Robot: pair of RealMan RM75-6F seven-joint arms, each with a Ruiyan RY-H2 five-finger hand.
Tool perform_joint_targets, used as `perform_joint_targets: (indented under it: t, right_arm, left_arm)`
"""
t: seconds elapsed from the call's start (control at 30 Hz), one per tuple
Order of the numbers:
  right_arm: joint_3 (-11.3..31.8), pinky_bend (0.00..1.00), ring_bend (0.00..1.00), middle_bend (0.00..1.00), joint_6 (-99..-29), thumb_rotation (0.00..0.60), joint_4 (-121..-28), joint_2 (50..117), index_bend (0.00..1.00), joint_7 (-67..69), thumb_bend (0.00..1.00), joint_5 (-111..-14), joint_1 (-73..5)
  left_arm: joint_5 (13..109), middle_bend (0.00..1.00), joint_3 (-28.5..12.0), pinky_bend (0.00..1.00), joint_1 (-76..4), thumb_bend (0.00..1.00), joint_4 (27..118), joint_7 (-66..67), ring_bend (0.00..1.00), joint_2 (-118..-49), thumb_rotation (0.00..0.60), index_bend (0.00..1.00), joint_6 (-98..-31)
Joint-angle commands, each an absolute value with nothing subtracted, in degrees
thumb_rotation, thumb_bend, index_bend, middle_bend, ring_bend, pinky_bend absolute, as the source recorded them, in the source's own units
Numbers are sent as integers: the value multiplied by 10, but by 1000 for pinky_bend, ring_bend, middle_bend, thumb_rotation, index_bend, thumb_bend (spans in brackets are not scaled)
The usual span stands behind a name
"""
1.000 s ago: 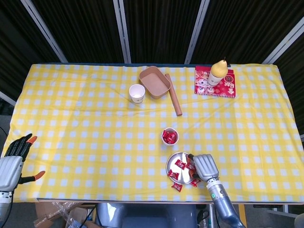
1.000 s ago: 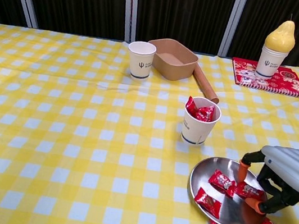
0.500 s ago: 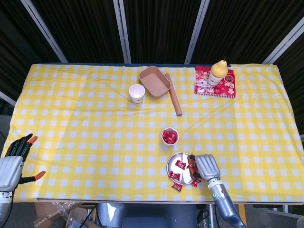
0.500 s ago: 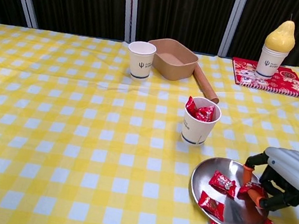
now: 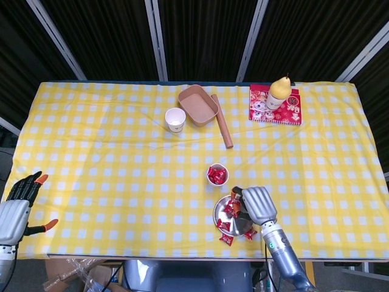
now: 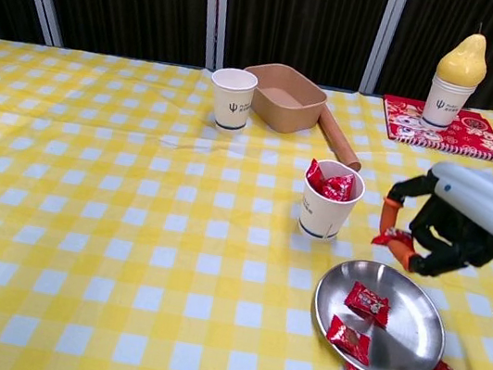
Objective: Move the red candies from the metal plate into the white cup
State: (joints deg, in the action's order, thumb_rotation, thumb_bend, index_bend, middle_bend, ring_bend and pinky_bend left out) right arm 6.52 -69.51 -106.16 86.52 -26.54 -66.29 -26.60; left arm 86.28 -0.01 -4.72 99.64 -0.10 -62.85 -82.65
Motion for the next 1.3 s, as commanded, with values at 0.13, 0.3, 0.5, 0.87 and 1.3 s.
perform_joint_targets:
  t: [0.13,0.3,0.5,0.87,1.3]
  right_arm:
    - [121,984,986,895,-691,600,-1086,853,549,-289,520,-633,-300]
    - [152,984,986,895,-670,600,-1068,871,549,-300,520,-583,-330]
    - [168,984,986,895,-652,600,-1018,907,549,-311,520,-537,-362]
    - [168,984,986,895,-641,600,-952,945,457,-315,513,-500,-392]
    - [148,984,986,895,-670,600,-1002,919,349,-310,445,-525,-381]
  left_arm:
    - [862,0,-1,0,-48,0,996,-1,0,-628,600,0,-826]
    - [858,0,-2,0,-49,0,996,-2,0,-628,600,0,-823]
    - [854,0,-3,0,-50,0,996,-5,0,-626,600,0,-820]
    - [847,0,-3,0,-53,0,999,-12,0,-621,600,0,-809]
    - [850,0,-2,0,-53,0,1001,-11,0,-621,600,0,-812]
